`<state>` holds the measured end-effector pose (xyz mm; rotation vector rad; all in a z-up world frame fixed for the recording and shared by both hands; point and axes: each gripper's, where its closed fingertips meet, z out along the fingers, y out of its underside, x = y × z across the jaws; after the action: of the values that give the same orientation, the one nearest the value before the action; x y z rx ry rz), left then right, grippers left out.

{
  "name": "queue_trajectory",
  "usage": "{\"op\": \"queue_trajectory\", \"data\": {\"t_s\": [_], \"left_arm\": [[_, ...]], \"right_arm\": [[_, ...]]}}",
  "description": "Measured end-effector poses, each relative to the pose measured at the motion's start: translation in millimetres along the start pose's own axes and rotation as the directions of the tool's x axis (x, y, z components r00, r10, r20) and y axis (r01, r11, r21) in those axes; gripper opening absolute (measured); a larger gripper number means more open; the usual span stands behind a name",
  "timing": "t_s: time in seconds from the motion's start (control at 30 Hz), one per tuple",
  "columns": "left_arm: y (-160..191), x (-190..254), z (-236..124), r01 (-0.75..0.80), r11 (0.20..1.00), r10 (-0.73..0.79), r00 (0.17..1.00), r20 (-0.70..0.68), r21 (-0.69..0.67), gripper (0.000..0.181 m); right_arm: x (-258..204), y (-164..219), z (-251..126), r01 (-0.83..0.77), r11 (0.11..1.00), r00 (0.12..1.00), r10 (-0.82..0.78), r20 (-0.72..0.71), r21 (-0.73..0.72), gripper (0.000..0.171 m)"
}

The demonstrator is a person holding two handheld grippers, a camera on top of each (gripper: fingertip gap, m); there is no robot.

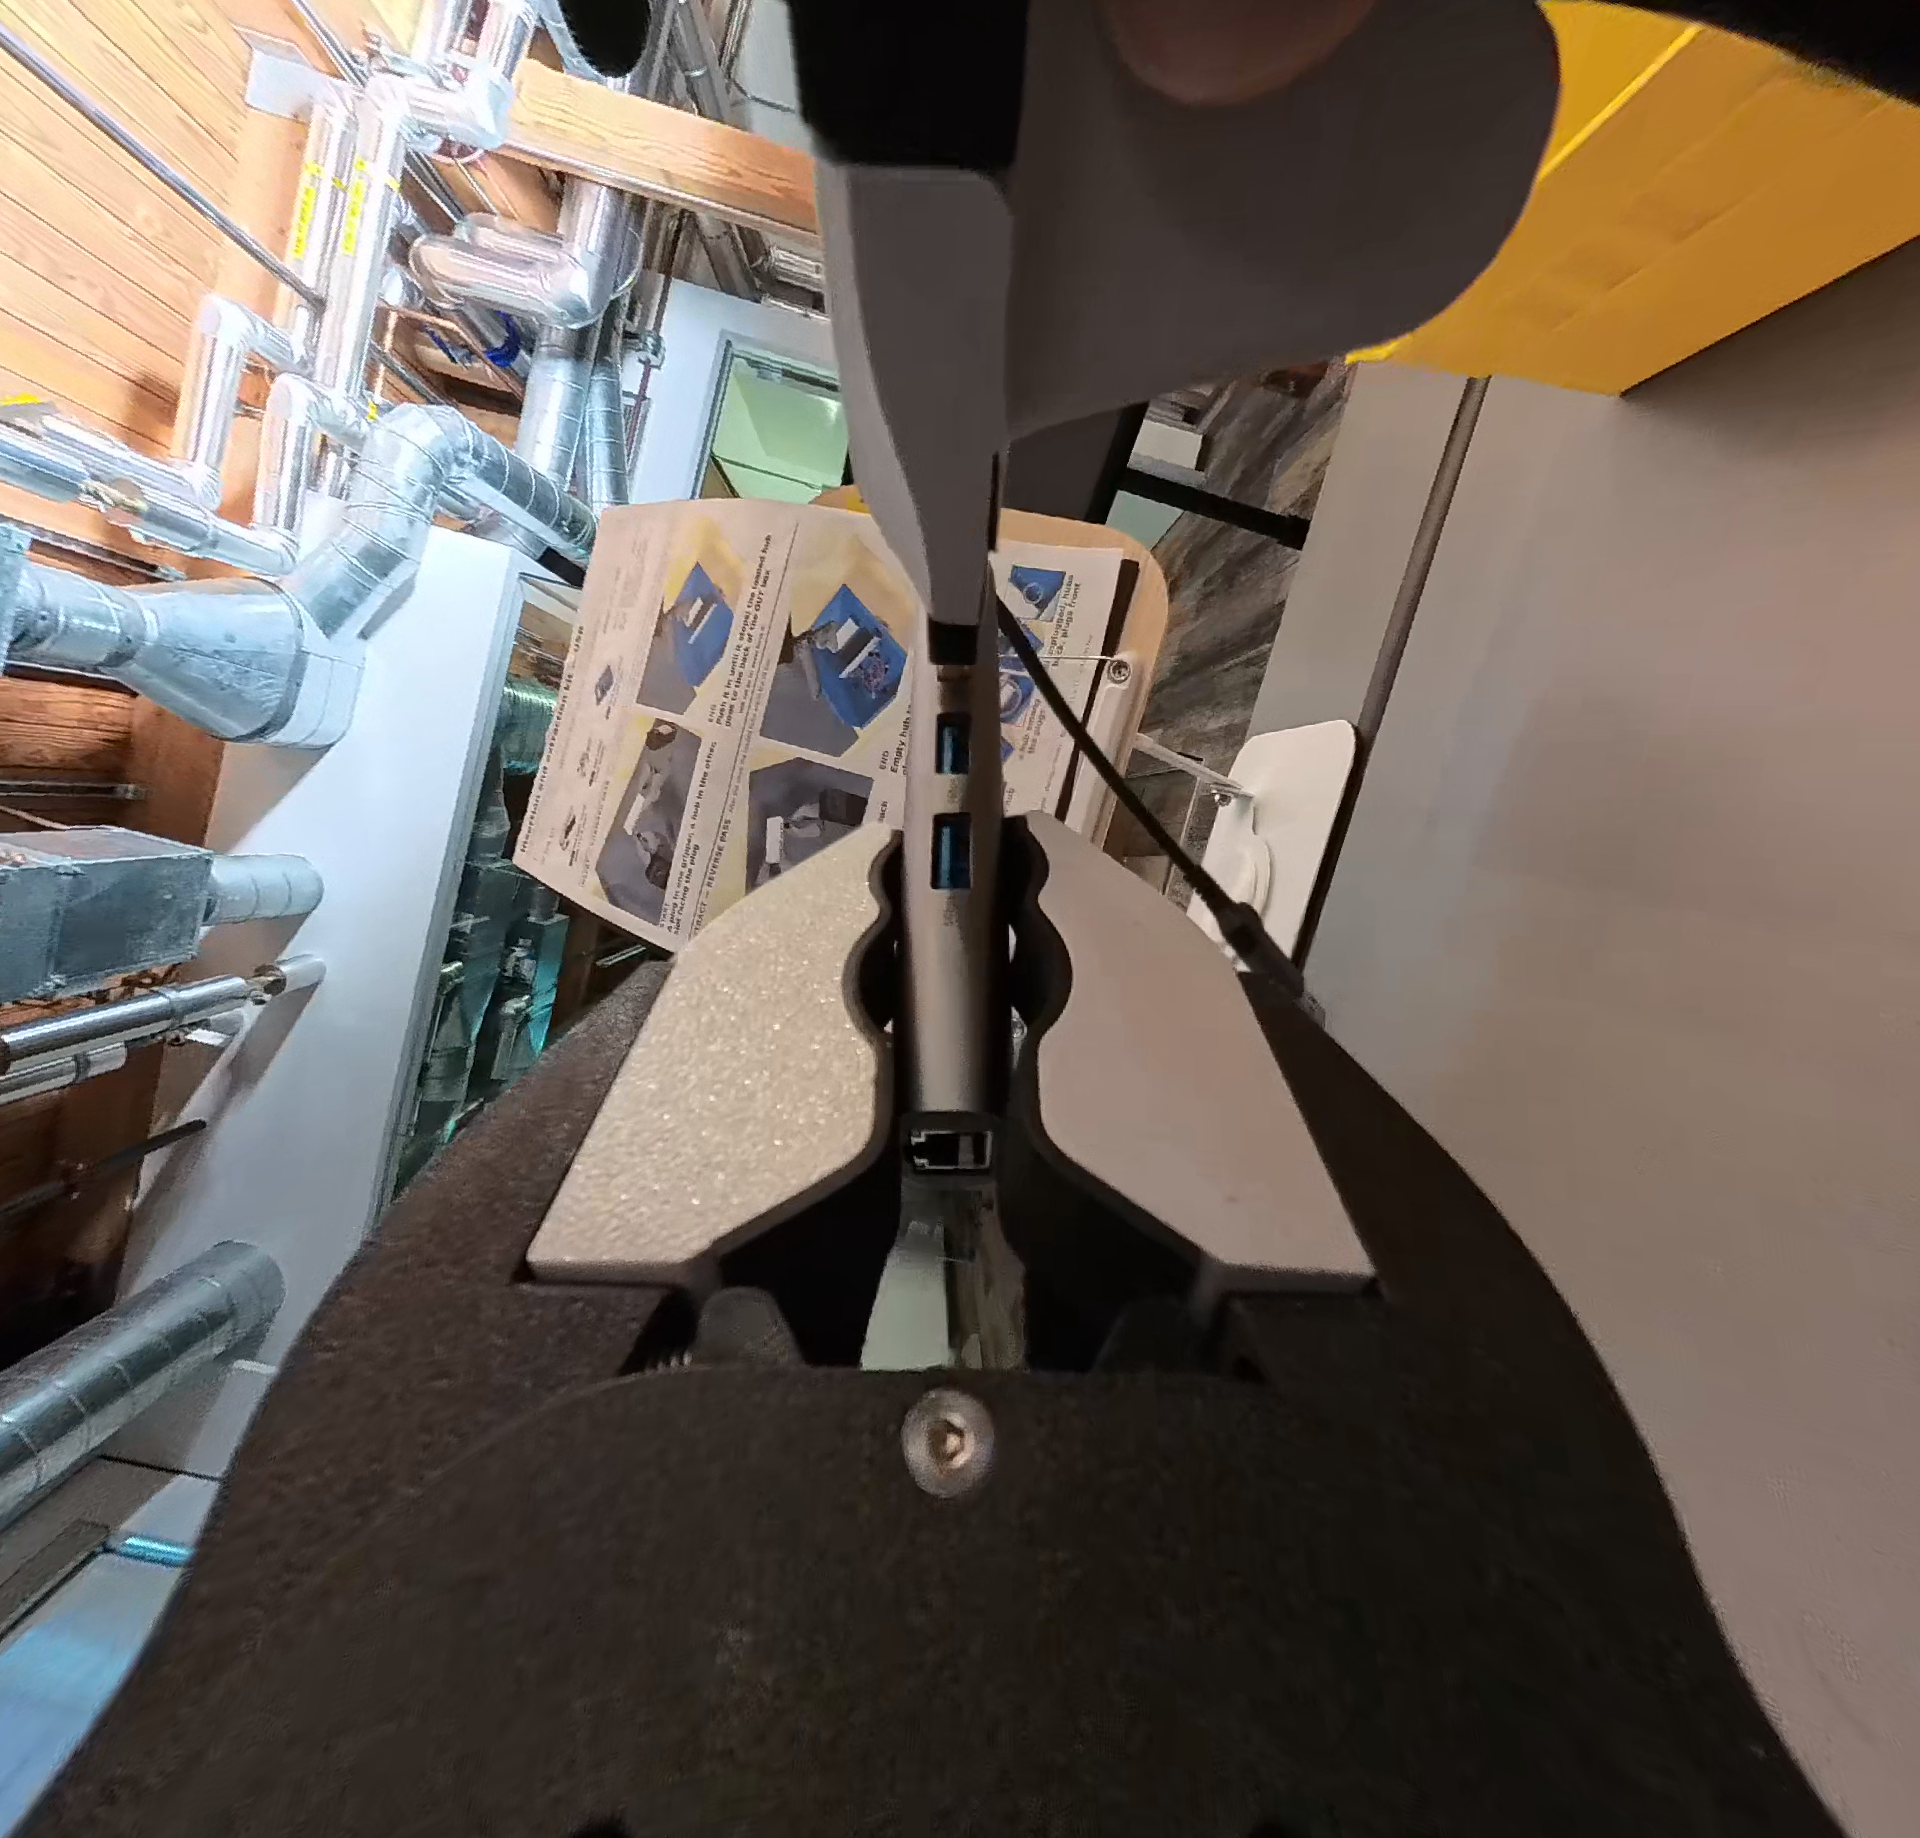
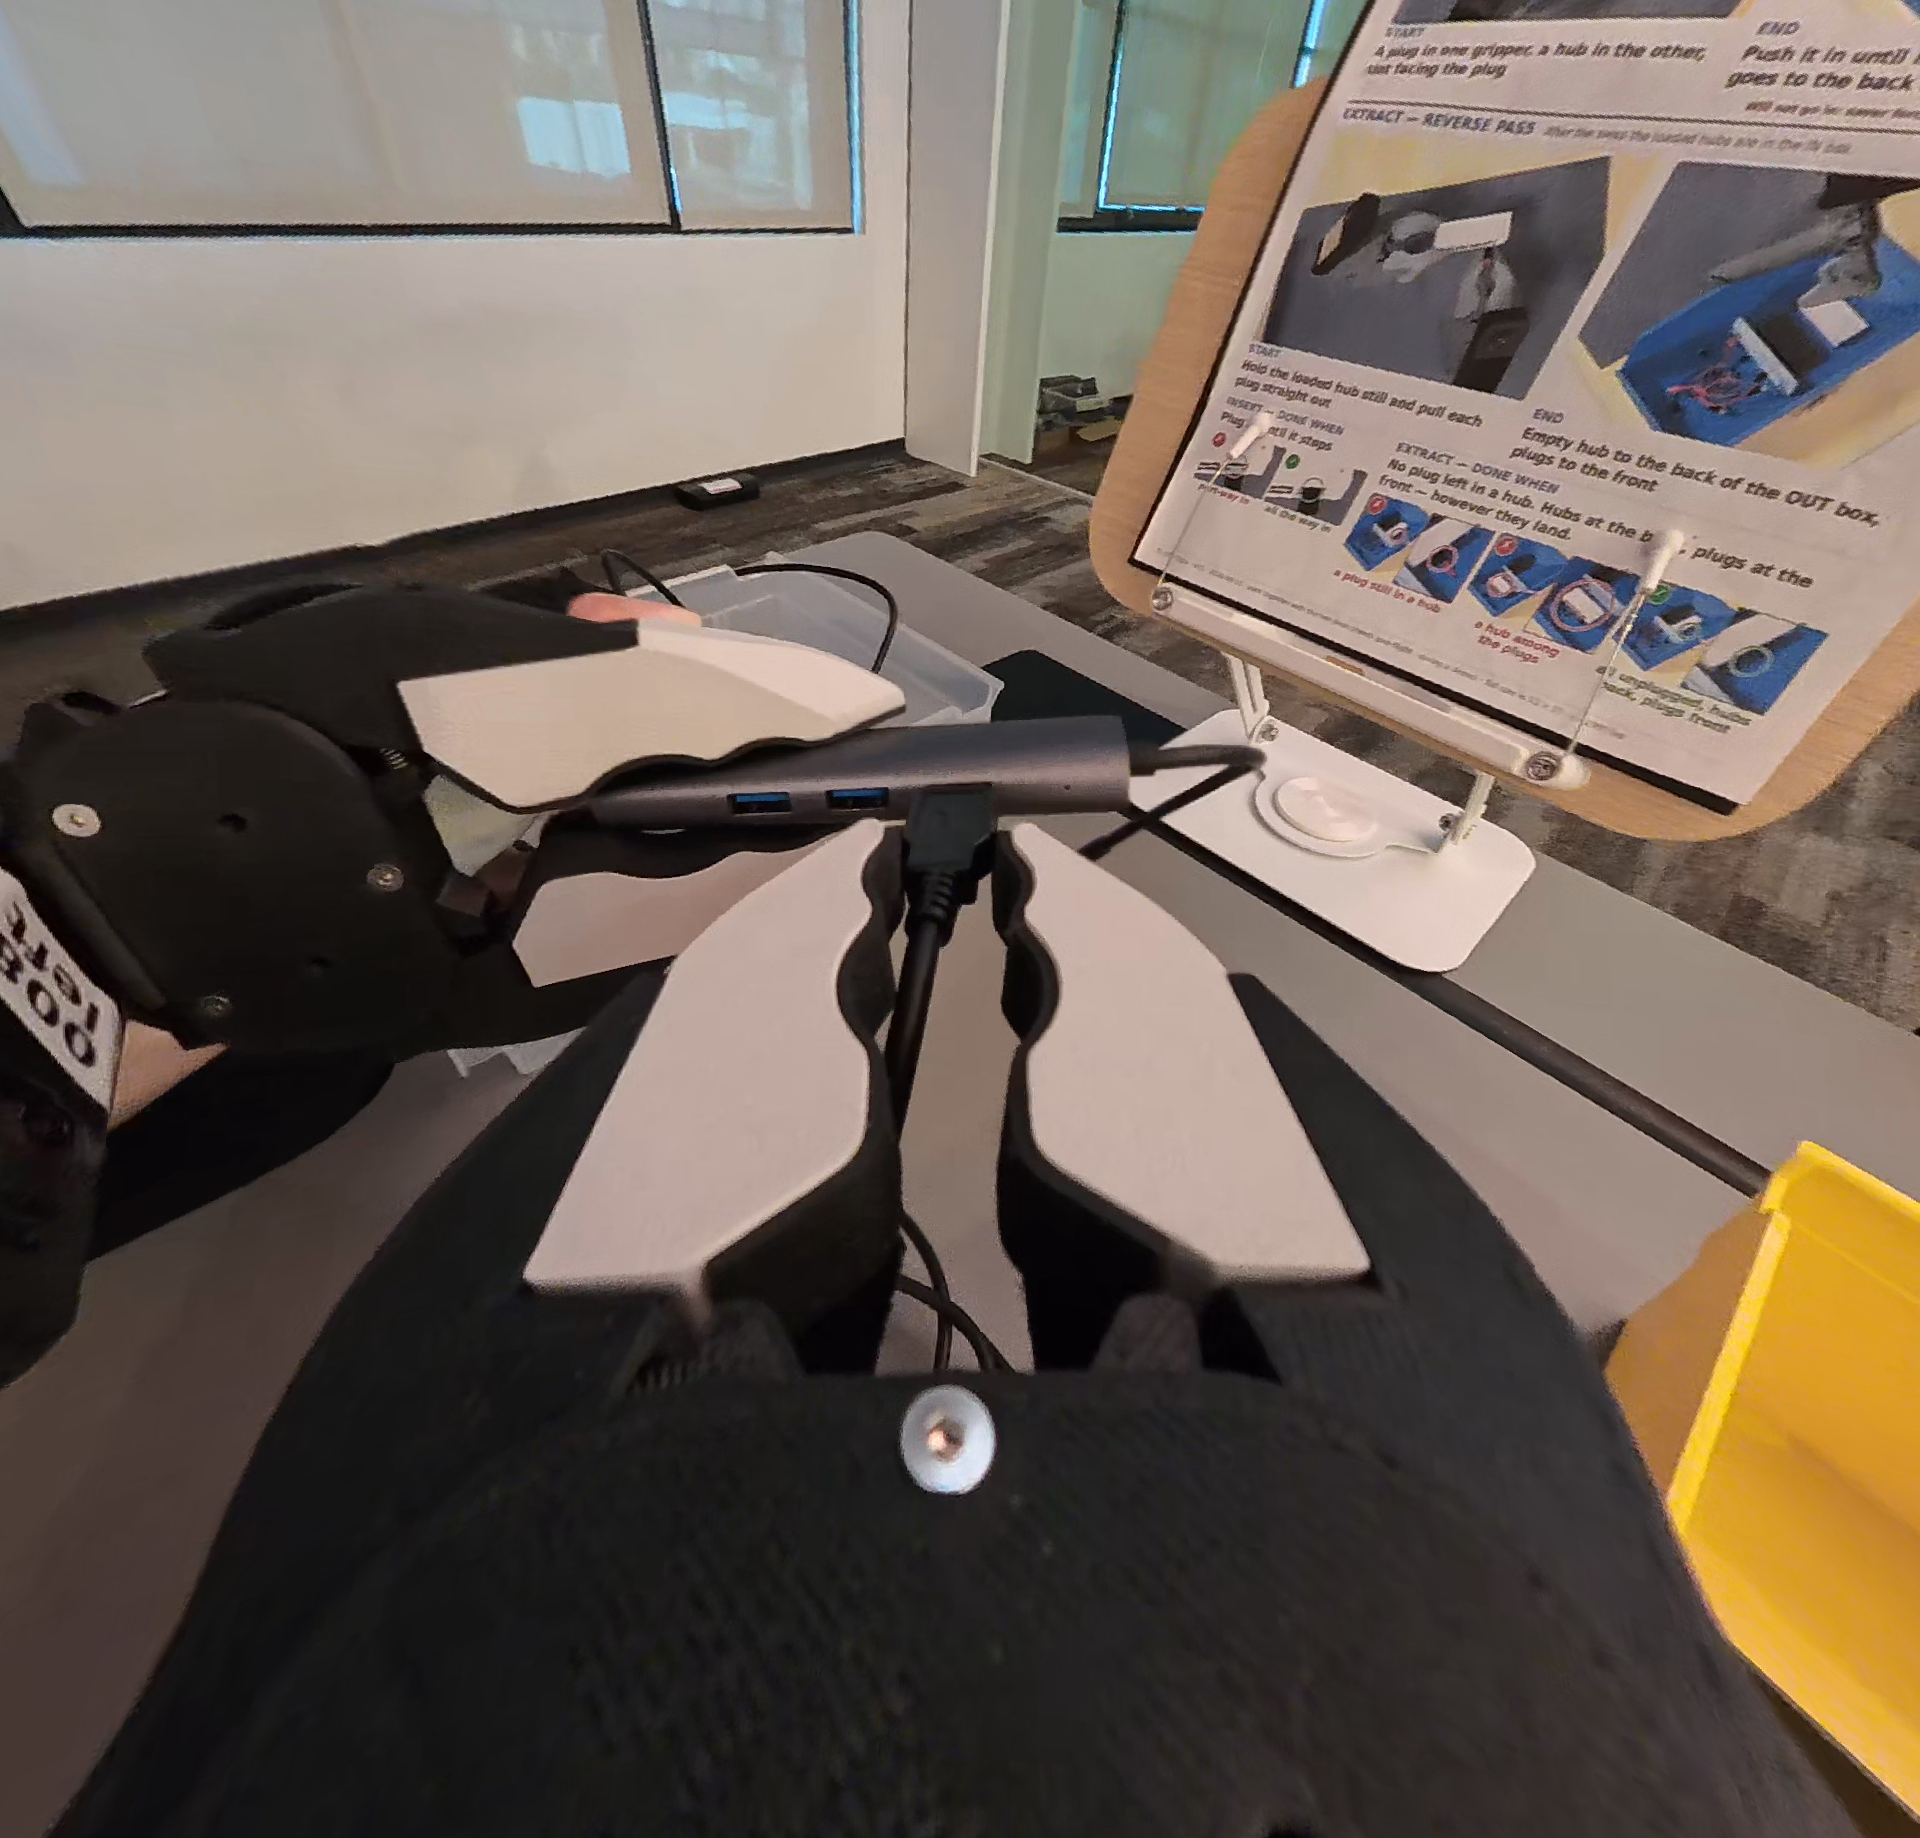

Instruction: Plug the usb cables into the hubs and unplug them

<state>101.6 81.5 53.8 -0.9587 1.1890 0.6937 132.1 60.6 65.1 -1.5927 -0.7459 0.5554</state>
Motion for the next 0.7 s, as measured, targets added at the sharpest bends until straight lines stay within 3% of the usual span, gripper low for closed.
{"op": "queue_trajectory", "data": {"t_s": [0.37,0.53,0.7], "left_arm": [[2,-6,-1,0.011,1.0,-0.011,1.0,0.023,-0.001,0.016],[-4,-11,-4,0.011,1.0,-0.011,0.999,0.038,0.012,0.016],[-4,-7,-4,0.0,1.0,0.0,1.0,0.026,0.007,0.016]], "right_arm": [[-2,-5,4,0.033,0.998,0.999,-0.032,-0.012,0.061,0.017],[-4,-9,-1,-0.003,0.995,0.994,-0.009,0.112,0.103,0.017],[-3,-6,0,0.035,0.996,0.991,-0.045,0.129,0.079,0.017]]}}
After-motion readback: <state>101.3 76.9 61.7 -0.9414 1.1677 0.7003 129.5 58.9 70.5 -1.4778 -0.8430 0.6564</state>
